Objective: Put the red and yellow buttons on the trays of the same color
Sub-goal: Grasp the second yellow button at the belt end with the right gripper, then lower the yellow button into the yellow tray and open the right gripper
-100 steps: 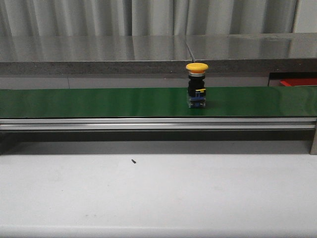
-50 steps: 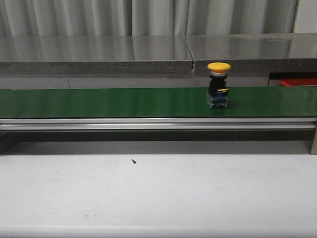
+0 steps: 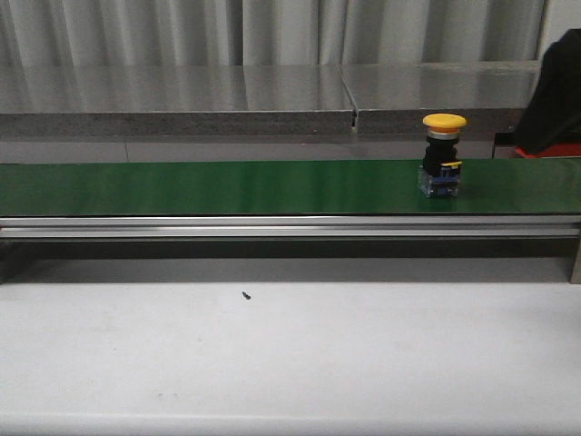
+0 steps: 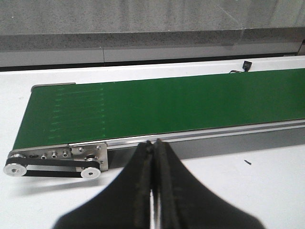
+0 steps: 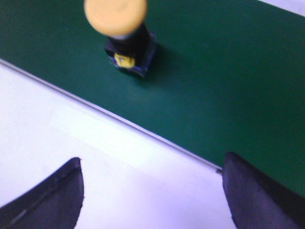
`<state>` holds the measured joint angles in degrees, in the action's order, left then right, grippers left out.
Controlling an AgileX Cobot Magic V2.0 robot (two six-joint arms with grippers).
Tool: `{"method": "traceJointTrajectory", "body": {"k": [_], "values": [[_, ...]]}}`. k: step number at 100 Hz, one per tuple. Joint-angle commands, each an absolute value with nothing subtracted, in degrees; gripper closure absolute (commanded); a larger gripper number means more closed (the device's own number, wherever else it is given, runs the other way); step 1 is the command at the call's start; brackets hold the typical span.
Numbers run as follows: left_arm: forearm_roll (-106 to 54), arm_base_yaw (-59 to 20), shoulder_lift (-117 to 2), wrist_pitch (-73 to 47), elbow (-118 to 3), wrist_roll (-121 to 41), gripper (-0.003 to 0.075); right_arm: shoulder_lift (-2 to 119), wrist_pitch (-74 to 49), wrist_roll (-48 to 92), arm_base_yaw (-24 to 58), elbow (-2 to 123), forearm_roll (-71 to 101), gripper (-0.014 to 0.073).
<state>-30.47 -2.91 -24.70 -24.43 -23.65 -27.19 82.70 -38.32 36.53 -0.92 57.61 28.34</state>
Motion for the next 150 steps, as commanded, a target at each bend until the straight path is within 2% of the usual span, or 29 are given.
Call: {"method": "traceJointTrajectory", "body": {"k": [1, 42, 56, 66, 85, 95, 106, 127, 150], "values": [[-31.8, -3.4, -24.9, -20.6, -25.2, -27.2, 0.0739, 83.3, -36.8, 37.1, -0.3, 62.0, 31.3, 0.0], [-31.9, -3.4, -24.9, -20.6, -25.2, -27.2, 0.0739, 93.9, -37.1, 37.1, -0.2, 70.8, 33.1, 0.0001], [-31.9, -3.4, -24.9, -20.6, -25.2, -27.2, 0.0739, 95.7, -33.6, 37.1, -0.2, 71.4, 33.1, 0.0015], [-31.9, -3.4, -24.9, -20.6, -25.2, -27.2, 0.0739, 96.1, -31.8, 37.1, -0.2, 71.5, 33.1, 0.0101], [-31.9, -3.4, -24.9, -20.6, -25.2, -27.2, 0.0739, 96.2, -31.6, 37.1, -0.2, 71.5, 33.1, 0.04], [-31.9, -3.4, -24.9, -20.6, -25.2, -27.2, 0.0739, 96.0, -32.8, 36.8, -0.4, 71.6, 33.1, 0.0463], [-31.9, -3.4, -24.9, -20.6, -25.2, -27.2, 0.0739, 94.8, -35.0, 35.6, -1.4, 71.6, 33.1, 0.0465], [-31.9, -3.4, -24.9, -20.6, -25.2, -27.2, 0.0739, 88.3, -42.2, 34.6, -8.5, 71.6, 33.1, 0.0465], [-31.9, -3.4, -24.9, -20.6, -25.2, -27.2, 0.0739, 82.0, -51.0, 34.0, -25.5, 71.5, 32.5, 0.0465]]}}
